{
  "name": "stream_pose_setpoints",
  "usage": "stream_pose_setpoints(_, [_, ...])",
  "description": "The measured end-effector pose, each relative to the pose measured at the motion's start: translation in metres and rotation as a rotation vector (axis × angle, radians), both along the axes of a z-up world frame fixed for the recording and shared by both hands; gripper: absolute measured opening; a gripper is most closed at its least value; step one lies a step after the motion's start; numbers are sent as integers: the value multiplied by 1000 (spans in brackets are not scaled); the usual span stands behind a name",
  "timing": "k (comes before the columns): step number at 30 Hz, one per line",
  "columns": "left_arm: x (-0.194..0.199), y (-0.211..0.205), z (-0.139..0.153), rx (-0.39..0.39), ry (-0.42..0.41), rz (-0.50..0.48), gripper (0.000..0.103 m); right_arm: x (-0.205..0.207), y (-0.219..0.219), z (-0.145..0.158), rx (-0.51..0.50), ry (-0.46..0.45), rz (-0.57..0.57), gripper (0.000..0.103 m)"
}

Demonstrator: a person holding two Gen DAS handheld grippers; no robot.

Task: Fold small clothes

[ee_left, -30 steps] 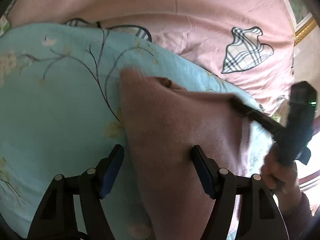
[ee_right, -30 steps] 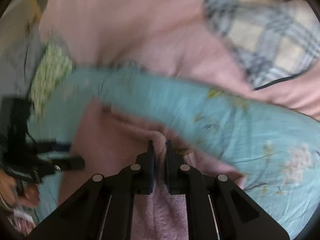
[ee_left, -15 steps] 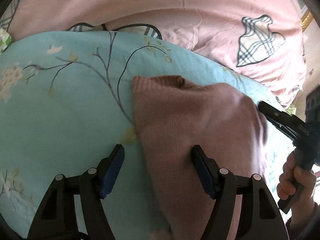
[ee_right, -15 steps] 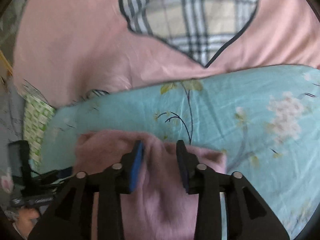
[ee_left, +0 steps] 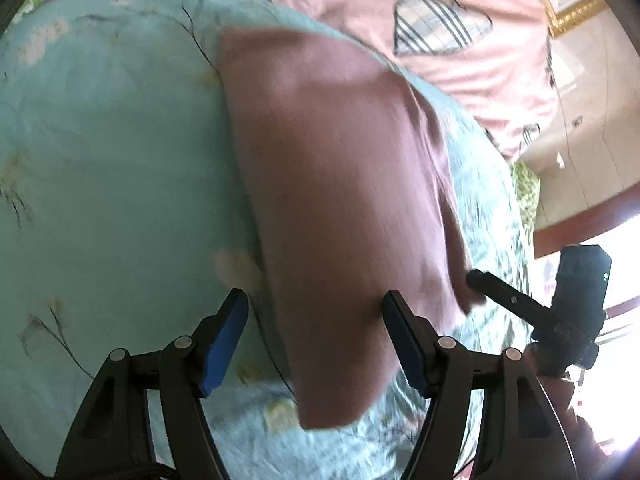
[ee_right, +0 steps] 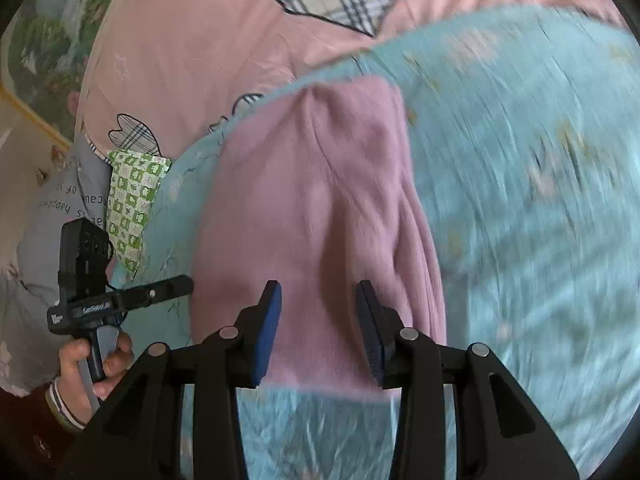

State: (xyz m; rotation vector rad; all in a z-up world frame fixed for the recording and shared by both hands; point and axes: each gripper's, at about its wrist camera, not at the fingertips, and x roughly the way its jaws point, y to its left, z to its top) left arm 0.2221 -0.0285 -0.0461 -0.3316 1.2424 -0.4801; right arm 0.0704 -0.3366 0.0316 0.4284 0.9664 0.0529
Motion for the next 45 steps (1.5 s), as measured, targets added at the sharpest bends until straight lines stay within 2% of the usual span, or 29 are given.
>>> stream_pose_setpoints(3, [-14, -21, -18, 88, 18, -31, 71, -12, -9, -12, 9, 17, -51, 39])
stream_pose_setpoints(4, [-16, -26, -27, 120, 32, -41, 72, -13, -16, -21, -4, 50, -82, 32])
stream_pose_setpoints(5, [-17, -28, -36, 136, 48, -49, 72, -12, -20, -27, -5, 73, -98, 16])
stream_pose_setpoints(7, [-21, -29, -44, 143, 42, -51, 72, -11, -30, -37, -5, 104, -126, 0])
stream_pose_setpoints(11, [-30, -30, -40, 146, 32, -70, 72, -8, -30, -34, -25, 119, -110, 0])
stream_pose_setpoints(14, [-20, -27, -32, 85, 55, -45, 72, -7, -29, -24, -9, 119, -112, 0])
stream_pose_setpoints(16, [-19, -16, -23, 38, 50, -14, 73, -9, -22, -10, -17, 86, -103, 3])
stream_pose_setpoints(18, [-15, -7, -15, -11, 45, 24, 79, -10, -17, 4, -19, 40, -88, 6])
stream_pose_setpoints(19, [-12, -5, -13, -30, 45, 36, 83, -7, -16, 9, -17, 24, -86, 16])
stream_pose_setpoints(20, [-5, -3, -12, -50, 50, 48, 84, -2, -16, 12, -16, 15, -88, 44])
stream_pose_setpoints(22, [7, -4, -15, -34, 79, 59, 84, 8, -18, 13, -33, 6, -104, 72])
stream_pose_setpoints(24, [21, -5, -20, -35, 101, 57, 85, 21, -20, 12, -47, -18, -108, 72])
stream_pose_setpoints(26, [30, -9, -24, -32, 101, 60, 94, 37, -24, 4, -30, -4, -96, 72])
stream_pose_setpoints(28, [38, -16, -27, -23, 95, 57, 95, 52, -29, -4, -13, 10, -86, 72])
stream_pose_setpoints(31, [49, -18, -37, -62, 105, 67, 97, 71, -43, -20, 8, 55, -68, 72])
stream_pose_setpoints(33, [55, -19, -43, -103, 92, 76, 94, 85, -51, -38, 55, 110, -58, 71])
stream_pose_setpoints(34, [57, -19, -44, -120, 77, 73, 81, 89, -54, -47, 92, 124, -54, 68])
stream_pose_setpoints(35, [60, -25, -47, -149, 69, 60, 62, 90, -55, -51, 135, 106, -48, 53])
stream_pose_setpoints(36, [62, -27, -48, -162, 73, 56, 60, 92, -54, -57, 193, 111, -41, 46])
stream_pose_setpoints(38, [57, -26, -40, -176, 45, 49, 45, 89, -52, -58, 223, 116, -65, 34])
stream_pose_setpoints(42, [40, -10, -15, -198, -15, 35, 41, 76, -32, -37, 226, 63, -61, 30])
stream_pose_setpoints(45, [22, 18, 5, -207, -60, 54, 40, 67, -3, -25, 242, 36, -11, 28])
